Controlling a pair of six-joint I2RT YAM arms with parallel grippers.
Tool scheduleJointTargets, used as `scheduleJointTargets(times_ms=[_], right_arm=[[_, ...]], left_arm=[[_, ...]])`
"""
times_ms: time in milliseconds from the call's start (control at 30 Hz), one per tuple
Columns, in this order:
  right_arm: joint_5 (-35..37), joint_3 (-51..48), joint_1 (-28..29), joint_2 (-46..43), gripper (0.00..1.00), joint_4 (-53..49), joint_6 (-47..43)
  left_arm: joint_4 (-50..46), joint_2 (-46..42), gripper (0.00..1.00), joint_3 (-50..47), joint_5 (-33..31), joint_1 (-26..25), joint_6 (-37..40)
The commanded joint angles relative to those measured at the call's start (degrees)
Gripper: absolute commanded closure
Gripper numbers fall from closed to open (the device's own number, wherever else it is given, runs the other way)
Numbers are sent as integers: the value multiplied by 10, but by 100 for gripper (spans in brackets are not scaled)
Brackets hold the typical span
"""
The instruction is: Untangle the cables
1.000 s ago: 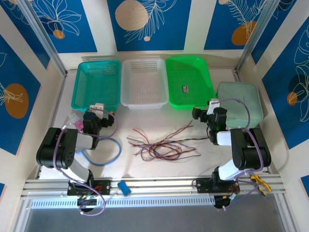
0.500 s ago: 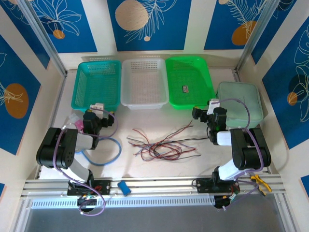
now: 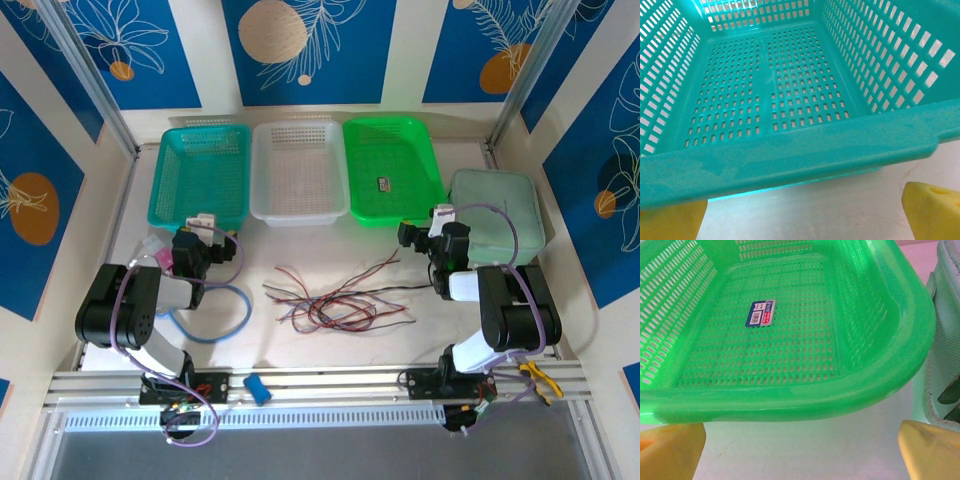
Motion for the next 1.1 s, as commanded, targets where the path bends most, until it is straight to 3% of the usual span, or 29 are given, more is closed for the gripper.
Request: scheduleJointTargets(times_ms=[0,267,733,900,1067], right_arm=[[0,10,-1,0,1,8,-7],[-3,5,-1,-23,1,-1,-6],[26,-16,38,-164,1,-82,-27],[32,12,62,-259,1,-186,-11],[98,61,106,-342,1,-359,42]], left_arm=[[1,-11,1,10,-1,3,1],[38,-34,1,-17,31,4,10],[-91,-213,1,-47,23,-1,21],[-290,-320,1,10,-59,-23,10],[-452,-411,1,48,-93,-44,-39]])
